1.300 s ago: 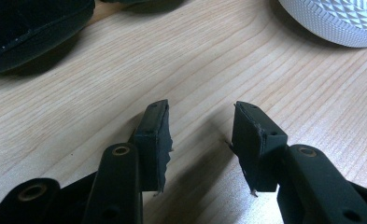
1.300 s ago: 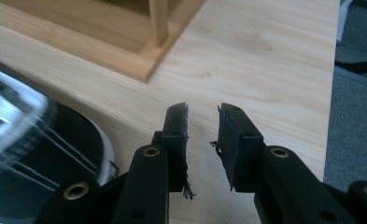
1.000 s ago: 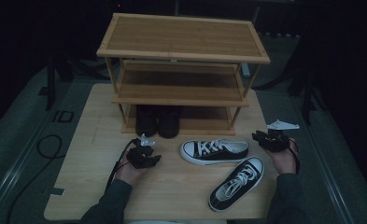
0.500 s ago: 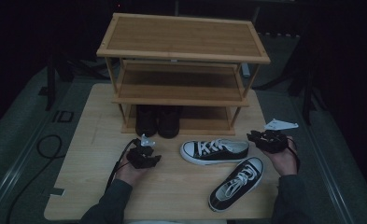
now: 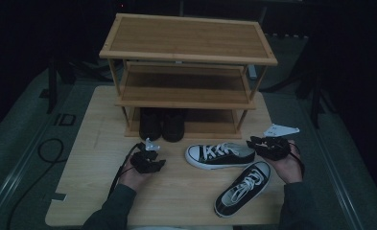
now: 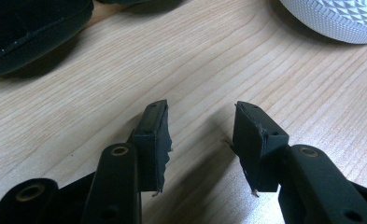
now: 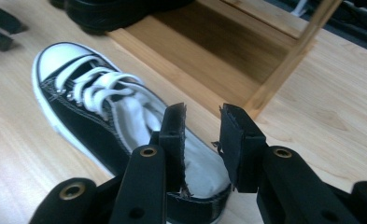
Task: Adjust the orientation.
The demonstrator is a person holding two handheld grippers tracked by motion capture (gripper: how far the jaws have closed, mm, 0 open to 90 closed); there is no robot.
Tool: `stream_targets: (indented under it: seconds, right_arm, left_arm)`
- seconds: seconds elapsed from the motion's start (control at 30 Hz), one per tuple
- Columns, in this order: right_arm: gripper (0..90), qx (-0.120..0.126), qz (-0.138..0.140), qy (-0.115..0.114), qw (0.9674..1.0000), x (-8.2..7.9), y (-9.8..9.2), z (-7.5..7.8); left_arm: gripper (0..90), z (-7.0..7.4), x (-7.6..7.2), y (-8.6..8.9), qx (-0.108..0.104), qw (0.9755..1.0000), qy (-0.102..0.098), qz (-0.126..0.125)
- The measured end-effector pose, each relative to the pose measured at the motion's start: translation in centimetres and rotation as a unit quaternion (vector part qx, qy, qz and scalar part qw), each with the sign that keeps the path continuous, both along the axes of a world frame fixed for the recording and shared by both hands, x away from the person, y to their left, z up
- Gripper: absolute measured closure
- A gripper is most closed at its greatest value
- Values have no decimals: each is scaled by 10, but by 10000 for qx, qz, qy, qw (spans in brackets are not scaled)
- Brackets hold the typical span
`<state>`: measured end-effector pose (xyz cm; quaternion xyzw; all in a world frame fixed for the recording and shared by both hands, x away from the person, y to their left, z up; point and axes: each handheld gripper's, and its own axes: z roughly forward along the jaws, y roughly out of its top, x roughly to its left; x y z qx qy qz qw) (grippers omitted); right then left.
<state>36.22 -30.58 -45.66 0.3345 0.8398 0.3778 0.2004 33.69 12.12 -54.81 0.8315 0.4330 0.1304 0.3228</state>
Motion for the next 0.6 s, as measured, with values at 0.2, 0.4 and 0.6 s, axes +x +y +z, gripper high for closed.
stream_targets:
  seconds: [0.2, 0.4, 0.6]
  right_arm:
    - [704, -34, 172, 74, 9998, -4, 8, 0]
    - [701, -99, 321, 161, 9993, -7, 13, -3]
    - [699, -117, 432, 258, 9987, -9, 17, -6]
  left_arm:
    - [559, 0, 0, 0, 11, 10000, -4, 3]
    - [559, 0, 0, 0, 18, 10000, -14, 5]
    - [559, 0, 0, 0, 18, 10000, -17, 6]
